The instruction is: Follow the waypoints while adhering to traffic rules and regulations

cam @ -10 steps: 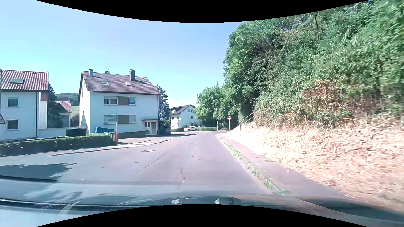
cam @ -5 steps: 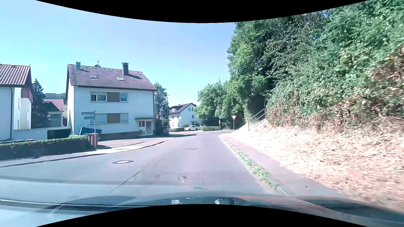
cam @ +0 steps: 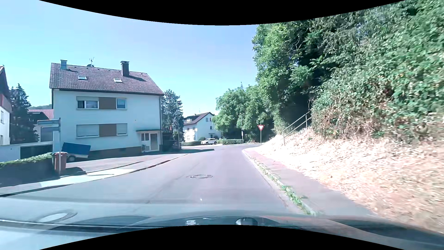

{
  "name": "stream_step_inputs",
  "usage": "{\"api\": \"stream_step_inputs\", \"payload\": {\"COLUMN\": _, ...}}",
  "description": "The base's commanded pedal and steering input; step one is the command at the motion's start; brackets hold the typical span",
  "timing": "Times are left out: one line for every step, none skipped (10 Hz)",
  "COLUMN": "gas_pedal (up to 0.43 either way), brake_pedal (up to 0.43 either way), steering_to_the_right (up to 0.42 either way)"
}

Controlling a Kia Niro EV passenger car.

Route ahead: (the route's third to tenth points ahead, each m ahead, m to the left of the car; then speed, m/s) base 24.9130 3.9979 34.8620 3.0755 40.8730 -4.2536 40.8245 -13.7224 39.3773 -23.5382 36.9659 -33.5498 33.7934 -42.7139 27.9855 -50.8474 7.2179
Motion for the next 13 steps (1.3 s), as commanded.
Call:
{"api": "stream_step_inputs", "payload": {"gas_pedal": 0.047, "brake_pedal": 0.0, "steering_to_the_right": 0.004}}
{"api": "stream_step_inputs", "payload": {"gas_pedal": 0.028, "brake_pedal": 0.0, "steering_to_the_right": 0.005}}
{"api": "stream_step_inputs", "payload": {"gas_pedal": 0.0, "brake_pedal": 0.0, "steering_to_the_right": 0.003}}
{"api": "stream_step_inputs", "payload": {"gas_pedal": 0.0, "brake_pedal": 0.0, "steering_to_the_right": 0.0}}
{"api": "stream_step_inputs", "payload": {"gas_pedal": 0.0, "brake_pedal": 0.0, "steering_to_the_right": 0.0}}
{"api": "stream_step_inputs", "payload": {"gas_pedal": 0.0, "brake_pedal": 0.0, "steering_to_the_right": 0.0}}
{"api": "stream_step_inputs", "payload": {"gas_pedal": 0.0, "brake_pedal": 0.0, "steering_to_the_right": -0.002}}
{"api": "stream_step_inputs", "payload": {"gas_pedal": 0.0, "brake_pedal": 0.0, "steering_to_the_right": -0.002}}
{"api": "stream_step_inputs", "payload": {"gas_pedal": 0.0, "brake_pedal": 0.0, "steering_to_the_right": -0.001}}
{"api": "stream_step_inputs", "payload": {"gas_pedal": 0.0, "brake_pedal": 0.0, "steering_to_the_right": -0.002}}
{"api": "stream_step_inputs", "payload": {"gas_pedal": 0.0, "brake_pedal": 0.0, "steering_to_the_right": -0.002}}
{"api": "stream_step_inputs", "payload": {"gas_pedal": 0.0, "brake_pedal": 0.0, "steering_to_the_right": -0.003}}
{"api": "stream_step_inputs", "payload": {"gas_pedal": 0.0, "brake_pedal": 0.0, "steering_to_the_right": -0.003}}
